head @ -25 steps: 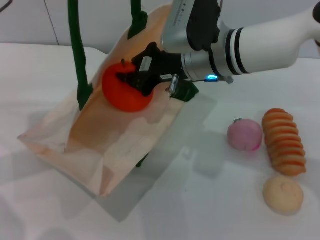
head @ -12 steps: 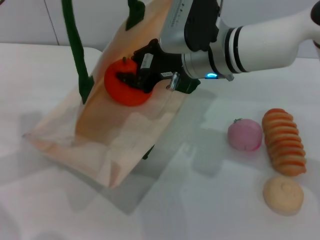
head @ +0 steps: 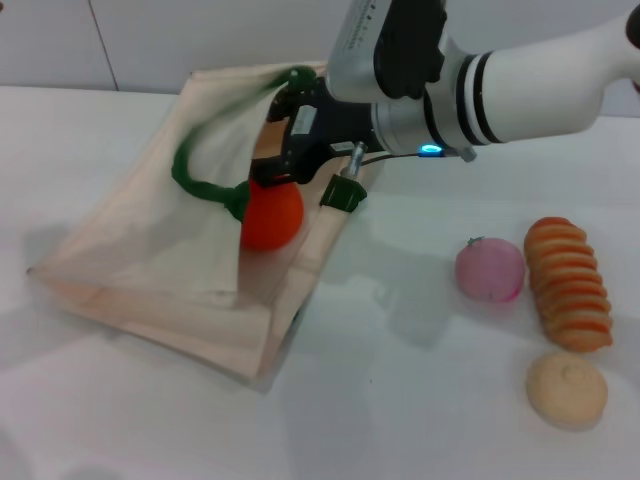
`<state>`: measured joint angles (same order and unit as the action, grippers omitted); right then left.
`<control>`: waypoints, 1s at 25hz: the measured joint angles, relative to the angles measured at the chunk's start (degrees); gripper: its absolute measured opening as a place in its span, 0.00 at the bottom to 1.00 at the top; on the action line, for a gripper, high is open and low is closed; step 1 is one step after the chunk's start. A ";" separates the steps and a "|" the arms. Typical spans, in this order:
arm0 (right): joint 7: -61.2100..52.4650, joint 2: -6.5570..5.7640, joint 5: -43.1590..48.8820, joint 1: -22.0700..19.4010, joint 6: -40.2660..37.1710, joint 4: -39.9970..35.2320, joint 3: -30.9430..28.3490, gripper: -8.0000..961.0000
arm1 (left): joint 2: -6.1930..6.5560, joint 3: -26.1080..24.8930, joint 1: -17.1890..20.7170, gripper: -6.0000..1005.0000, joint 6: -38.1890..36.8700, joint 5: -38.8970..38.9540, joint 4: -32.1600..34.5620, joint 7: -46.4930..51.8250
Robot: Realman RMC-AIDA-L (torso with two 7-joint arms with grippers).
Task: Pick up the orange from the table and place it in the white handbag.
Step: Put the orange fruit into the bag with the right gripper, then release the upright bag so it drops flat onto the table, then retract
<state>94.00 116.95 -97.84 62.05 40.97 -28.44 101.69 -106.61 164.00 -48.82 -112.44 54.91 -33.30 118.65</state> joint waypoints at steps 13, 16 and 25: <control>-0.62 -0.79 2.46 -4.35 -8.59 0.81 -1.10 0.93 | -0.03 0.01 2.12 0.36 2.00 0.00 -0.02 -0.57; -0.67 -1.08 2.54 -5.81 -10.33 0.74 -3.11 0.93 | -0.13 0.00 2.55 0.36 2.53 -0.09 -0.02 -0.81; -0.72 -1.72 7.00 -9.93 -10.28 -0.06 -12.69 0.93 | -0.26 0.00 3.34 0.36 3.75 -0.57 -0.02 -1.17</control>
<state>93.28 115.24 -90.84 52.12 30.68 -28.50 88.99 -106.87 164.01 -45.48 -108.69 54.33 -33.31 117.48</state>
